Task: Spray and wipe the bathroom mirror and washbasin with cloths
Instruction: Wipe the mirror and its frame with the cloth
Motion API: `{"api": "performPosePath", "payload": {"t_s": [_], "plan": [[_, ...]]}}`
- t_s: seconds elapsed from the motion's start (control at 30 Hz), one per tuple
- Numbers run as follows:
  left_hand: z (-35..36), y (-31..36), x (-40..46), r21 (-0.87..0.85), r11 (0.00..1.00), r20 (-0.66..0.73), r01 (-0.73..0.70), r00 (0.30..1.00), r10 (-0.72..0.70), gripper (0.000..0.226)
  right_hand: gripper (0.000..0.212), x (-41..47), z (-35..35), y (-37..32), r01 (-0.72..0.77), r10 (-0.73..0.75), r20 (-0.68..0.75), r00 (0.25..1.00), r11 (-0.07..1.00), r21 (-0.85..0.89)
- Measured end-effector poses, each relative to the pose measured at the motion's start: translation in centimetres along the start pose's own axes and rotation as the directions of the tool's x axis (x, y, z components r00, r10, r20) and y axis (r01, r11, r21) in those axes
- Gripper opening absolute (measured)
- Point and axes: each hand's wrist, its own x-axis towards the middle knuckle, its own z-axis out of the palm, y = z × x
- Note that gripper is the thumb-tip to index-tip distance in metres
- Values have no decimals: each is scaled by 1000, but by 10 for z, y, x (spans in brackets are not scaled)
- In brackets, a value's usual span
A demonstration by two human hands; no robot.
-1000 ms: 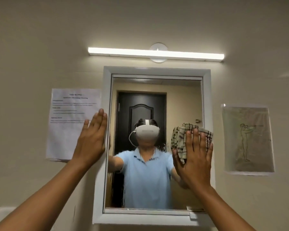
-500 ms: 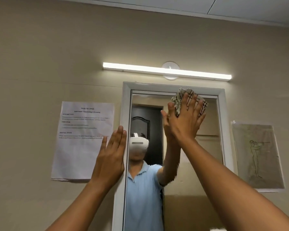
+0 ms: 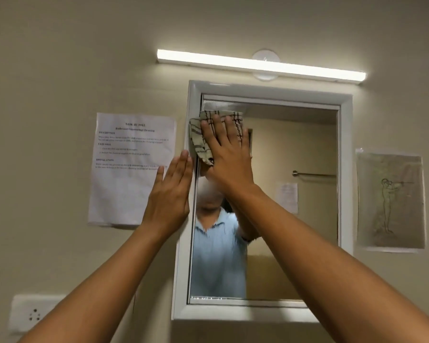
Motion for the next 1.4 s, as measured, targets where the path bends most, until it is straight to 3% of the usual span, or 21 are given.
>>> {"api": "performPosePath", "payload": {"t_s": [0.3, 0.43, 0.5, 0.57, 0.7, 0.83, 1.03, 1.2, 1.4], "plan": [[-3, 5, -24, -13, 998, 48, 58, 997, -57, 69, 66, -116, 26, -11, 192, -193, 17, 981, 981, 22], [-10, 13, -31, 34, 998, 110, 51, 993, -54, 83, 65, -177, 33, -18, 277, -284, 92, 954, 958, 79], [-11, 17, -34, 93, 996, 148, 2, 989, -16, 76, 67, -204, 36, -19, 345, -353, 148, 924, 935, 75], [-10, 18, -36, 143, 989, 168, -29, 986, 5, 68, 66, -211, 35, -14, 396, -403, 183, 897, 915, 75], [-5, 14, -38, 182, 983, 176, -41, 984, 8, 72, 68, -192, 28, 6, 447, -446, 208, 870, 893, 48], [0, 6, -40, 180, 983, 150, -35, 989, 7, 76, 67, -157, 12, 42, 322, -317, 135, 939, 947, -18], [1, 6, -43, 174, 985, 139, -20, 990, -4, 80, 82, -133, -20, 128, -53, 57, 38, 998, 994, -92], [5, 8, -46, 149, 989, 140, -3, 990, -18, 81, 79, -172, -29, 163, -310, 309, -23, 951, 946, -92], [11, 10, -45, 89, 996, 95, 16, 995, -24, 78, 78, -167, -16, 118, -523, 522, -71, 850, 852, -1]]}}
